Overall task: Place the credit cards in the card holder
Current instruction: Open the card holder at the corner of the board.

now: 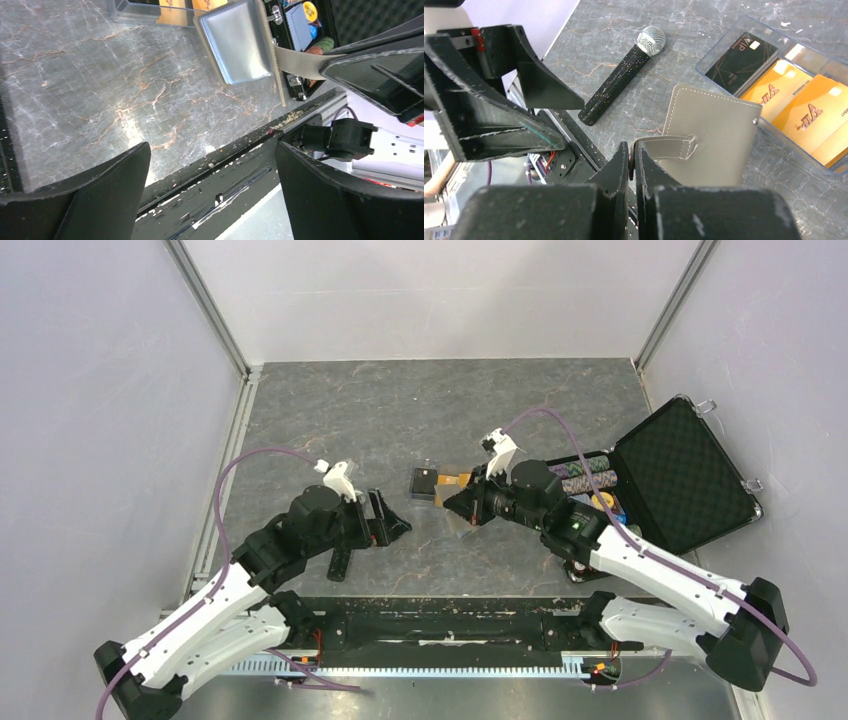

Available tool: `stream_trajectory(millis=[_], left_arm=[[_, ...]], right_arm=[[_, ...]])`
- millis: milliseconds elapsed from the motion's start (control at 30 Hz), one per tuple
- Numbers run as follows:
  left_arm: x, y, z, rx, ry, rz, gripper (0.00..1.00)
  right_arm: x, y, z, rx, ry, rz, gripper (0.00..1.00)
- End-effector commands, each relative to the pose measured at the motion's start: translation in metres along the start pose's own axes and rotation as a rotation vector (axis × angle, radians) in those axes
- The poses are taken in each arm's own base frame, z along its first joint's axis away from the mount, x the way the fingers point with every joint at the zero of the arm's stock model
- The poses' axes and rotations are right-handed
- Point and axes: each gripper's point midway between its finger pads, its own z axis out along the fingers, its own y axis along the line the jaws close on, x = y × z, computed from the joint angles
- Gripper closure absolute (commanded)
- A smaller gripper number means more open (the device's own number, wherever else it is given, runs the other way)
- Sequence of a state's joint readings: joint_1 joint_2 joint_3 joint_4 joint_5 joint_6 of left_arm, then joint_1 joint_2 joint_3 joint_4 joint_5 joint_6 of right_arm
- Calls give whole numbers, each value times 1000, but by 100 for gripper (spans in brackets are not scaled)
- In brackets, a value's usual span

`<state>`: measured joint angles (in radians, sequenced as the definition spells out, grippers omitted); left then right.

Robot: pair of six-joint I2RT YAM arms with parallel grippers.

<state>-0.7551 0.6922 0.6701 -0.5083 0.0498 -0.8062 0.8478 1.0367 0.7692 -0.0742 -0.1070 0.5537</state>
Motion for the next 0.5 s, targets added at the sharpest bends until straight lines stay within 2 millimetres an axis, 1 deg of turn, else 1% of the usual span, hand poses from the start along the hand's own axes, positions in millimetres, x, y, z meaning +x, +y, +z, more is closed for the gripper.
stream_trajectory(millis=[0, 100, 167, 267, 333, 367, 400, 467], left_arm=[[-5, 10, -5, -69, 9, 104, 0], [-6, 15, -5, -100, 4, 105, 2], [-6, 14, -6, -97, 9, 107, 4], [-3, 14, -6, -88, 18, 108, 9], [-1, 13, -5, -82, 29, 111, 14], [3, 12, -4, -73, 47, 110, 17], [5, 13, -2, -71, 58, 110, 20], [11, 13, 3, -64, 84, 103, 26]], right_arm=[[-7, 16, -4, -76, 25, -116, 100], [-2, 26, 3, -141, 65, -119, 100], [5, 33, 10, -189, 113, -118, 100], [12, 52, 15, -297, 162, -115, 100], [14, 61, 15, -359, 161, -112, 100], [15, 61, 15, -366, 153, -111, 100], [18, 55, 17, -343, 148, -104, 100], [27, 30, 22, -225, 158, -76, 100]])
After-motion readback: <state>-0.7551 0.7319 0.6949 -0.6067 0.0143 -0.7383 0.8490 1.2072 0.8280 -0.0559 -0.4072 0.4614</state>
